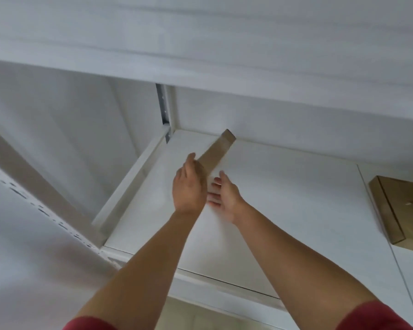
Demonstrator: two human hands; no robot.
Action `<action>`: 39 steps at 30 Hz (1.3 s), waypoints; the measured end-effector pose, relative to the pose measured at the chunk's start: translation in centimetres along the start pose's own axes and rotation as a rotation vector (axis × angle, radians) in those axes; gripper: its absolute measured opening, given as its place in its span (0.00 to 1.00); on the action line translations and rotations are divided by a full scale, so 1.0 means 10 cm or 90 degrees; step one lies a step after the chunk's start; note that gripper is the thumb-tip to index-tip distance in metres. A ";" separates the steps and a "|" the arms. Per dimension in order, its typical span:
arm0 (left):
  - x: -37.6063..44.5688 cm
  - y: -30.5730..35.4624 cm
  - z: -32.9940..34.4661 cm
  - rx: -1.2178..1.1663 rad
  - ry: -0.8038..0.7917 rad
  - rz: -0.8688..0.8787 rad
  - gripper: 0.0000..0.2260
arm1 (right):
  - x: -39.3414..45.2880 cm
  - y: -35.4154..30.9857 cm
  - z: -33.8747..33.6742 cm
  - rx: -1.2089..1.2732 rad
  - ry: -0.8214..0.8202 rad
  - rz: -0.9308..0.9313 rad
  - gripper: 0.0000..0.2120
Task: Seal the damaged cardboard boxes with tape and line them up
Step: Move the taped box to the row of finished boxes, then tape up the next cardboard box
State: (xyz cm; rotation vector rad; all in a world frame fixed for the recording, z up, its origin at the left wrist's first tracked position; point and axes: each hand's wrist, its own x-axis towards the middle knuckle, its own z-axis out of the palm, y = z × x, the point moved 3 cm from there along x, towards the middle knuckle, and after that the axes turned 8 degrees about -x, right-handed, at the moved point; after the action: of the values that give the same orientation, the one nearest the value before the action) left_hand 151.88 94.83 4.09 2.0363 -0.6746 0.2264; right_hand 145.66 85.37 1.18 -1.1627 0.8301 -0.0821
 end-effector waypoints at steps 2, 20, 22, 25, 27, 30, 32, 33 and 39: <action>-0.17 0.02 0.11 0.144 -0.034 0.144 0.21 | -0.01 0.01 -0.19 0.099 0.055 -0.008 0.22; -0.41 0.10 0.54 0.286 -0.184 0.175 0.21 | -0.06 -0.04 -0.63 -0.220 0.189 -0.086 0.09; -0.42 0.32 0.66 0.244 -0.158 0.181 0.23 | -0.11 -0.10 -0.92 -0.260 0.272 -0.138 0.08; -0.49 0.71 0.99 0.160 -0.173 0.208 0.22 | -0.28 -0.23 -1.51 -0.368 0.394 -0.192 0.11; -0.59 1.00 1.29 0.107 -0.228 0.207 0.21 | -0.45 -0.30 -1.96 -0.389 0.454 -0.203 0.12; -0.78 1.44 1.79 0.069 -0.379 0.143 0.20 | -0.74 -0.31 -2.72 -0.403 0.537 -0.184 0.13; -0.94 1.74 2.11 0.026 -0.457 0.099 0.19 | -0.96 -0.29 -3.23 -0.439 0.604 -0.188 0.14; -1.03 1.90 2.25 -0.021 -0.490 0.054 0.18 | -1.07 -0.27 -3.48 -0.463 0.640 -0.188 0.15; -1.66 2.76 3.00 -0.288 -0.535 -0.287 0.23 | -1.55 -0.09 -4.76 -0.503 0.699 -0.036 0.23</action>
State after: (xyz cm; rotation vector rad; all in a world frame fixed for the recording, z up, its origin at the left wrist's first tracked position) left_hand 119.78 64.82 1.44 1.7257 -0.6513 -1.0044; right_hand 105.72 55.25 3.44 -1.9085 1.9019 -0.5056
